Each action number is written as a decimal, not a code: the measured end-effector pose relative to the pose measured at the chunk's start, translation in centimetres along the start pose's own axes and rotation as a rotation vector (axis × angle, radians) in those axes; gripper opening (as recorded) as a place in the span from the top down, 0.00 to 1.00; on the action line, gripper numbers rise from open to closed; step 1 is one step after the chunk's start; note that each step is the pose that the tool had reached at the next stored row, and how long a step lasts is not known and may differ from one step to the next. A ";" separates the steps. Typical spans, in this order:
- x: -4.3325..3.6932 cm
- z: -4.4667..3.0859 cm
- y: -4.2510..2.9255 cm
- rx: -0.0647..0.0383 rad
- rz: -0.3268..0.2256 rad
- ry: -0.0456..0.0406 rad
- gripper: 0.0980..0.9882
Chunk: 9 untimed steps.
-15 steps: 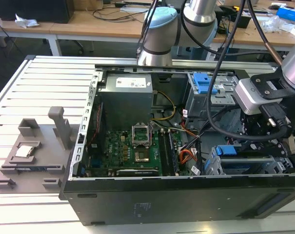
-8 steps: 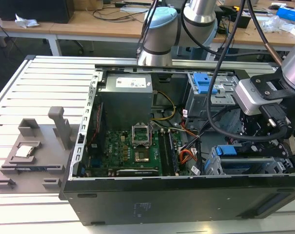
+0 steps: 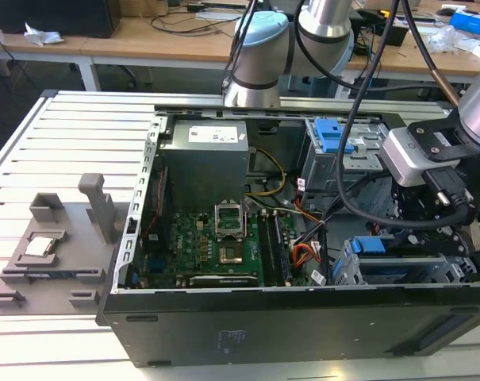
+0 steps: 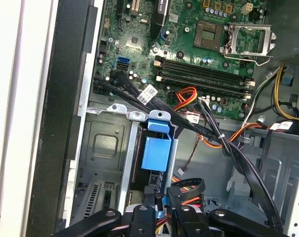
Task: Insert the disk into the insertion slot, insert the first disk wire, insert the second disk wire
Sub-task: 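Insert the second disk wire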
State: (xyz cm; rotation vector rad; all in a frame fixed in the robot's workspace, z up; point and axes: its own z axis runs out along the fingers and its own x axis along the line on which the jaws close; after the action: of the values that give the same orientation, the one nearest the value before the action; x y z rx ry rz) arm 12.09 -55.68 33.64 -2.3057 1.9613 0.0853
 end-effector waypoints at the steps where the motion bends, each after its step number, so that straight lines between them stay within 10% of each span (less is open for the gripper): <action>1: -0.01 -0.11 -0.01 0.000 0.000 -0.0001 0.87; 9: -0.09 -0.72 -0.04 0.000 0.000 0.0004 0.87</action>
State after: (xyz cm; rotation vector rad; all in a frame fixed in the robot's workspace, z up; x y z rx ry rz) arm 12.09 -55.68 34.37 -2.3060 1.9615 0.0849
